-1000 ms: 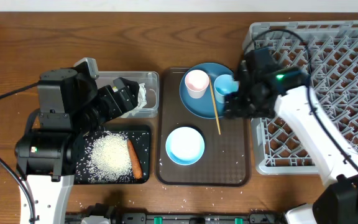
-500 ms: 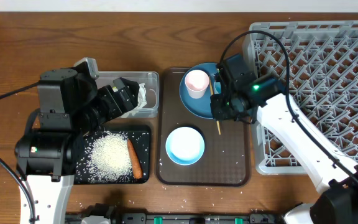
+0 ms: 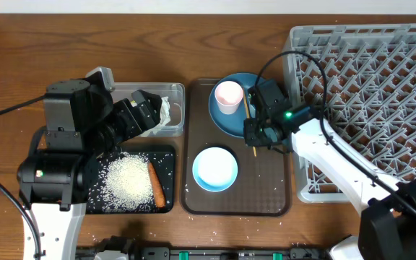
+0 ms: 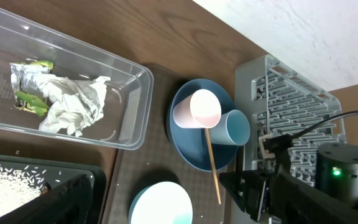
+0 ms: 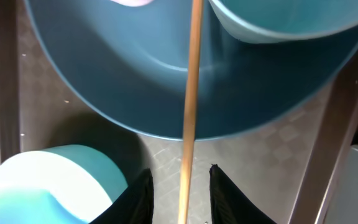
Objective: Sort waste into correct bins and load items into the dishwasher rack
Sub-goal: 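Return the right gripper to the blue plate and grasp the other chopstick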
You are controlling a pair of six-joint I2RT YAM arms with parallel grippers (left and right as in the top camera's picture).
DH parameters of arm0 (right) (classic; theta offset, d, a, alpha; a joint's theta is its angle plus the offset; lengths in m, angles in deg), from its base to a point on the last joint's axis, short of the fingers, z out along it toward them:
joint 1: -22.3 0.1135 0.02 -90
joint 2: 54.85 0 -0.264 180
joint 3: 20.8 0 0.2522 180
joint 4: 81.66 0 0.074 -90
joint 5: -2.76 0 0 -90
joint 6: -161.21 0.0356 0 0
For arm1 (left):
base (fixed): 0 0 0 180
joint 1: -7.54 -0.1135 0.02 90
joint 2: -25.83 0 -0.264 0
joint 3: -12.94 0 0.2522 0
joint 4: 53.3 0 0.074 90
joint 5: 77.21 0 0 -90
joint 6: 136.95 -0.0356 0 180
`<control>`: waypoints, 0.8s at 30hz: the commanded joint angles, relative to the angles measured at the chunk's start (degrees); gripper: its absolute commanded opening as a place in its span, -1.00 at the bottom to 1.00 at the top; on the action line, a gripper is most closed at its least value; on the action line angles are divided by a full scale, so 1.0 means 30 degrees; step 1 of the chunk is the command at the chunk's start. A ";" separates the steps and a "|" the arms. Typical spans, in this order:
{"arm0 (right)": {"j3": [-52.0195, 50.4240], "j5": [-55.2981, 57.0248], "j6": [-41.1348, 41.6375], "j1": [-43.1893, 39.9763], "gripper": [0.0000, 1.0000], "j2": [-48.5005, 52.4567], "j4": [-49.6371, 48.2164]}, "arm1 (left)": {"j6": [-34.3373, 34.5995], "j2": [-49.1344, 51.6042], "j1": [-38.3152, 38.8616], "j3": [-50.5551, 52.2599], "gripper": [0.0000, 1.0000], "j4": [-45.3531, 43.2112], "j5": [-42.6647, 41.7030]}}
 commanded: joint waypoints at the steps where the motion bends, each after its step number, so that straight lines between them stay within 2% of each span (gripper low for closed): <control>1: -0.0787 0.0255 0.0255 0.0277 -0.44 0.0211 -0.0568 | -0.0262 -0.0051 -0.0073 -0.0357 0.88 -0.0022 -0.0248; 9: -0.2011 0.0117 0.0619 0.0277 -0.52 0.0211 -0.1719 | -0.0262 -0.0051 -0.0073 -0.0357 0.89 -0.0022 -0.0248; 21: -0.1982 0.0051 0.0612 0.0277 -0.95 0.0197 -0.1719 | -0.0262 -0.0051 -0.0073 -0.0357 0.89 -0.0022 -0.0248; 24: -0.1712 0.0051 0.0612 0.0270 -0.97 0.0124 -0.1690 | -0.0255 -0.0051 -0.0073 -0.0357 0.88 -0.0022 -0.0248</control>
